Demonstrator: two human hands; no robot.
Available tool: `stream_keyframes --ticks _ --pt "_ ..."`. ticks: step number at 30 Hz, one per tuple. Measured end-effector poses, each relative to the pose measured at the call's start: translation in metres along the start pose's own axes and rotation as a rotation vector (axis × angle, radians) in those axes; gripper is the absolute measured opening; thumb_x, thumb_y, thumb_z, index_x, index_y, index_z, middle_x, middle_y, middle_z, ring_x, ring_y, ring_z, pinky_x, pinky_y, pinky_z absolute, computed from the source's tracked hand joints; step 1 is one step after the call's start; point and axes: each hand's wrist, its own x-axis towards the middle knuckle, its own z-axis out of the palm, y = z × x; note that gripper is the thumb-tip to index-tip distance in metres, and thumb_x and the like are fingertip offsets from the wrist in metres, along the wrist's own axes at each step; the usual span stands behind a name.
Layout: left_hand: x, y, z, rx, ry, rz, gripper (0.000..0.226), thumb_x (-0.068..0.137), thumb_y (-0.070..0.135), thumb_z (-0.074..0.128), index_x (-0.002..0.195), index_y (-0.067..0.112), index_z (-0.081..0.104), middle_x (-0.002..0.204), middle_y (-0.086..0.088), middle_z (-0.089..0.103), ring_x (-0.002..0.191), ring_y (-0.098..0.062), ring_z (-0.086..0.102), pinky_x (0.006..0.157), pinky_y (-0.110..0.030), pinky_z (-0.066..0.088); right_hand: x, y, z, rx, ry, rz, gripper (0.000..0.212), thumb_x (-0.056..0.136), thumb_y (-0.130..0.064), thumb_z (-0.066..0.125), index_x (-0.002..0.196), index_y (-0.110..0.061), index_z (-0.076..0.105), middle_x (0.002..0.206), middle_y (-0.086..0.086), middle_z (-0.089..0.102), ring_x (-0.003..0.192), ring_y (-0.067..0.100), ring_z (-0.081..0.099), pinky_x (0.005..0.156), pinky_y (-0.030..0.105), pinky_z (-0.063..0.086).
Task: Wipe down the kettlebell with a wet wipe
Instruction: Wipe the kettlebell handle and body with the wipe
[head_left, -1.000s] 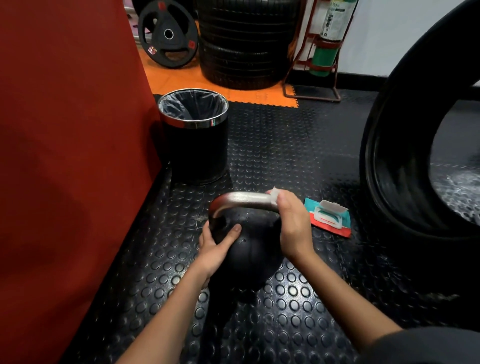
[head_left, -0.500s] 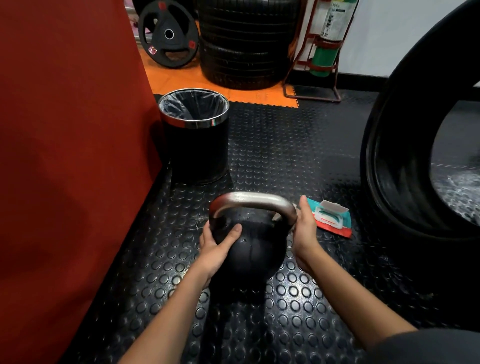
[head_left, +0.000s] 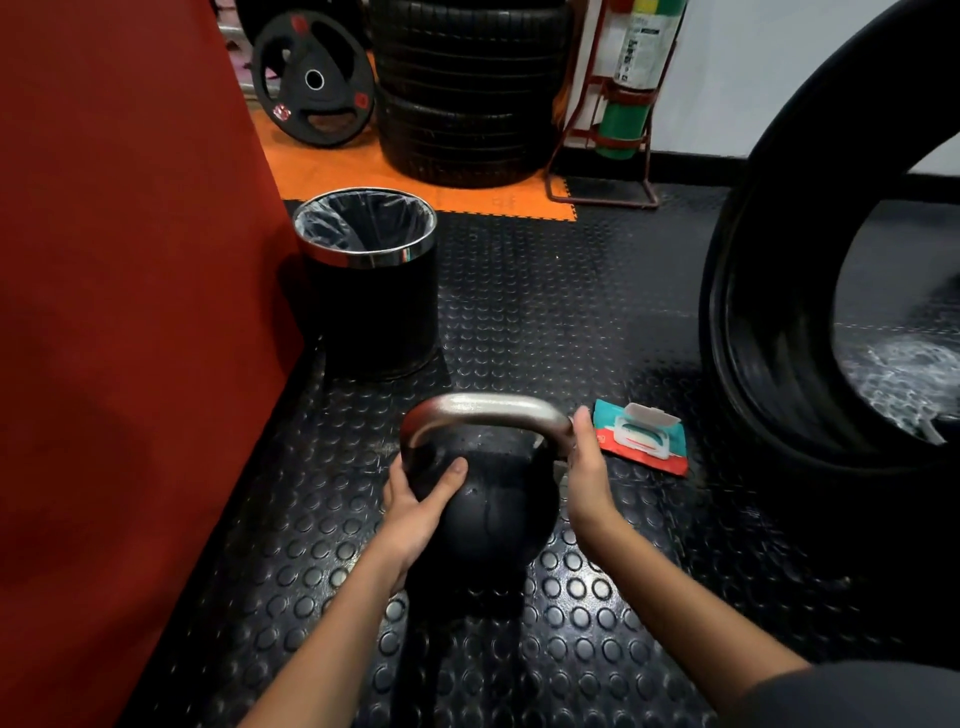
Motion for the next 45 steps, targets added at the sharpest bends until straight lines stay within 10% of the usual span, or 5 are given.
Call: stream_keyframes --ticks 5,12,21,34,45 --pt "0.001 -0.001 -0.001 0.015 0.002 0.006 0.109 0.061 0.081 0.067 0.149 0.045 0.015 0.155 0.008 0.021 0.140 -0.021 0.030 0.114 -0.042 0.029 0.010 -0.050 0.013 -0.313 -0.049 -0.213 0.082 0.082 -0.089 0.030 0.098 -0.027 0.081 0.103 0.001 0.078 0.107 0.021 0.069 0.111 0.044 0.042" --pt "0.000 0.001 0.003 -0.005 0.040 0.012 0.106 0.050 0.085 0.070 0.141 0.049 0.028 0.147 0.009 0.034 0.134 -0.017 0.039 0.115 -0.042 0.032 -0.028 -0.036 0.026 -0.743 -0.026 -0.701 0.055 0.097 -0.054 0.031 0.143 -0.033 0.053 0.144 -0.019 0.052 0.136 0.002 0.042 0.123 0.036 0.014" --pt "-0.001 0.001 0.001 0.021 0.013 0.019 0.110 0.064 0.078 0.066 0.152 0.041 0.010 0.158 0.008 0.014 0.144 -0.020 0.023 0.118 -0.039 0.022 -0.012 -0.028 0.002 -0.188 0.048 -0.215 0.063 0.099 -0.069 0.035 0.102 -0.020 0.074 0.103 -0.009 0.074 0.101 0.010 0.066 0.102 0.039 0.047" --pt "0.050 -0.040 -0.001 0.064 0.095 0.057 0.102 0.055 0.092 0.058 0.141 0.043 0.037 0.142 -0.008 0.047 0.130 -0.033 0.048 0.101 -0.054 0.046 -0.035 -0.059 0.074 -1.339 -0.182 -0.968 0.069 0.098 -0.067 0.030 0.139 -0.016 0.053 0.123 -0.006 0.057 0.116 0.017 0.050 0.124 0.047 0.011" --pt "-0.002 0.000 0.002 0.064 0.037 -0.010 0.122 0.047 0.091 0.064 0.149 0.042 0.017 0.156 0.008 0.018 0.143 -0.021 0.025 0.118 -0.044 0.024 0.002 -0.021 0.002 -0.363 0.052 -0.389 0.058 0.092 -0.074 0.042 0.082 -0.023 0.065 0.082 0.000 0.068 0.084 0.023 0.062 0.094 0.057 0.046"
